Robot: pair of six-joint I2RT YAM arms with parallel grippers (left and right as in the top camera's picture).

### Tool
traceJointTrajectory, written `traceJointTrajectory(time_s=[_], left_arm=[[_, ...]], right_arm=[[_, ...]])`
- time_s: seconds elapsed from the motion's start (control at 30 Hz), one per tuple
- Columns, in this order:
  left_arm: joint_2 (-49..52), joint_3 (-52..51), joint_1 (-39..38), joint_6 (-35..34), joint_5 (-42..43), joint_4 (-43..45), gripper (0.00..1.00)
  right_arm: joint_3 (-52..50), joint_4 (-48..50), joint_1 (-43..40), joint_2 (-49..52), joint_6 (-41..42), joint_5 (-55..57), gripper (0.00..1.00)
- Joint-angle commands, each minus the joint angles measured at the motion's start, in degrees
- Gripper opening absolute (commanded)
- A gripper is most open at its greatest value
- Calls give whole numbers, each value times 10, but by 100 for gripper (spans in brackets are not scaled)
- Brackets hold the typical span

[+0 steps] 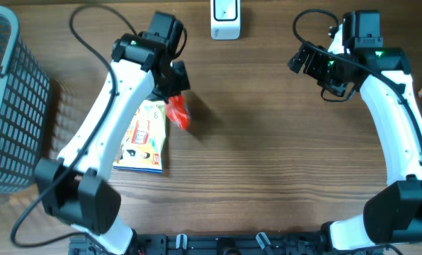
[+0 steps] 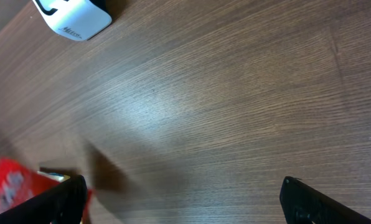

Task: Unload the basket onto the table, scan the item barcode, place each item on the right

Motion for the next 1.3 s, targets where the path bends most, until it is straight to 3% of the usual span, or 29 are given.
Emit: traceJointTrajectory(time_s=[0.0,0.23,0.37,0.47,0.57,0.6,0.67,0.7,0.73,0.87,0.97,1.27], left_arm=[[-6,10,-56,-31,-78,-4,4],[83,-45,-175,-141,-69,36,4],[127,-48,-222,-146,-33,52,4],[119,-44,-230,-146,-71,45,4],[85,-22,-180,-146,-89,1,4],[74,-17,-160,-146,-89,-8,8],[50,-14,-102,-146,-87,-17,50],[41,-14,-69,-146,-82,-16,79],[35,-14,-29,-145,-66,-10,100],[43,-33,109,-130,79,56,100],[64,-58,164,-130,116,110,100],[127,-94,181,-131,165,277,100]], right_arm=[[-1,1,1,5,4,7,100],[-1,1,1,5,4,7,100],[-1,1,1,5,4,7,100],[-1,1,1,5,4,7,100],[-1,1,1,5,4,7,100],[-1,1,1,5,4,7,100],[-1,1,1,5,4,7,100],[-1,1,1,5,4,7,100],[-1,1,1,5,4,7,100],[-1,1,1,5,4,7,100],[-1,1,1,5,4,7,100],[-1,1,1,5,4,7,100]])
